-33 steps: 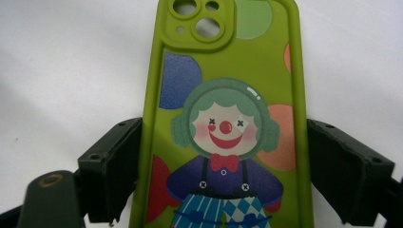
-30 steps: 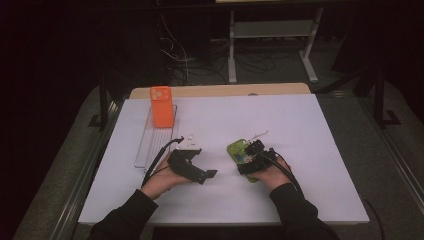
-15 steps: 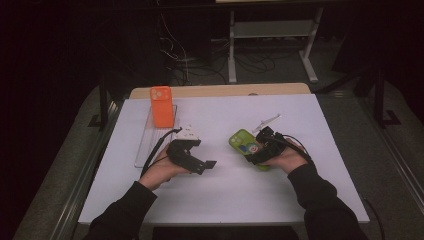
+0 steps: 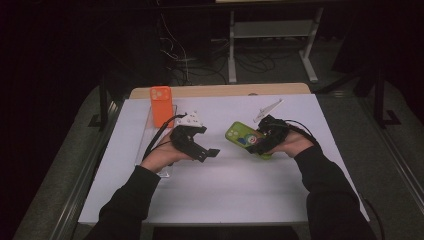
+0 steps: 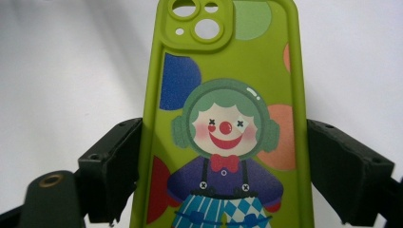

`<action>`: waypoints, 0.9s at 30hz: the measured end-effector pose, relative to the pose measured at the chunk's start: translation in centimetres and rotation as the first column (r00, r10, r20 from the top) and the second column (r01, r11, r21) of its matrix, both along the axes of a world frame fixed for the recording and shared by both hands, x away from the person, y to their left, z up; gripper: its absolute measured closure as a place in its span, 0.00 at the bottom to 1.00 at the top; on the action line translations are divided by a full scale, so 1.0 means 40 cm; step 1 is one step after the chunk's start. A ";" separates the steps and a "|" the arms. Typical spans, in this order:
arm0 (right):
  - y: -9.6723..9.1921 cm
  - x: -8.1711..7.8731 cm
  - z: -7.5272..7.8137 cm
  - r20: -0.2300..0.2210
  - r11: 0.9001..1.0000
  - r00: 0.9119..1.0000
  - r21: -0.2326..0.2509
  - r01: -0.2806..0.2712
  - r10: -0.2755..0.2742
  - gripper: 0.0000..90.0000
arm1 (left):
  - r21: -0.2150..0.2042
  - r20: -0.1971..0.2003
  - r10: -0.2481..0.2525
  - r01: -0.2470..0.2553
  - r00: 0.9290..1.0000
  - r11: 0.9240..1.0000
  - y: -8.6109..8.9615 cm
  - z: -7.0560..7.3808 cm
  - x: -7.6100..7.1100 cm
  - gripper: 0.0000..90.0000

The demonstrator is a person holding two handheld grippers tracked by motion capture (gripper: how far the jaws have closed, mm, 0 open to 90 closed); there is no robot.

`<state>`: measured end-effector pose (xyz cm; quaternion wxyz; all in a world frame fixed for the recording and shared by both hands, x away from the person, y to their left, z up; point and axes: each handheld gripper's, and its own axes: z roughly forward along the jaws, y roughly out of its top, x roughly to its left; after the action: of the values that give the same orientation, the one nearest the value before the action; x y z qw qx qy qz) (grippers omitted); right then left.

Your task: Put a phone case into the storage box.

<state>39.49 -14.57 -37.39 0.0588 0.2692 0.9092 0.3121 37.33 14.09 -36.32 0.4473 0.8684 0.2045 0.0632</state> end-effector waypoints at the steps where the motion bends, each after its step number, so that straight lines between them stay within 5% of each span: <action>1: 0.000 0.000 -0.002 0.006 1.000 1.000 -0.007 -0.016 0.016 0.17 | -0.014 -0.001 -0.016 0.016 1.000 1.000 0.001 -0.001 0.001 0.02; 5: 0.008 -0.011 -0.010 0.008 0.994 0.994 -0.009 -0.110 0.110 0.17 | 0.042 -0.004 -0.103 0.103 0.995 0.994 0.000 -0.016 -0.006 0.02; 12: 0.041 -0.042 -0.010 -0.013 0.972 0.972 -0.013 -0.235 0.235 0.17 | 0.057 -0.005 -0.172 0.172 0.985 0.984 -0.011 -0.020 -0.021 0.02; 16: 0.062 -0.060 -0.015 -0.029 0.952 0.952 -0.016 -0.305 0.304 0.17 | 0.043 -0.010 -0.196 0.196 0.981 0.980 -0.019 -0.021 -0.034 0.02; 27: 0.106 -0.095 -0.005 -0.030 0.903 0.904 -0.051 -0.427 0.426 0.17 | 0.071 -0.030 -0.310 0.311 0.950 0.948 -0.034 -0.028 -0.053 0.02</action>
<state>35.71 -10.34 -37.58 -0.0117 0.0650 0.9550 0.2892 35.23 12.73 -37.44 0.4167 0.9065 0.0672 -0.0084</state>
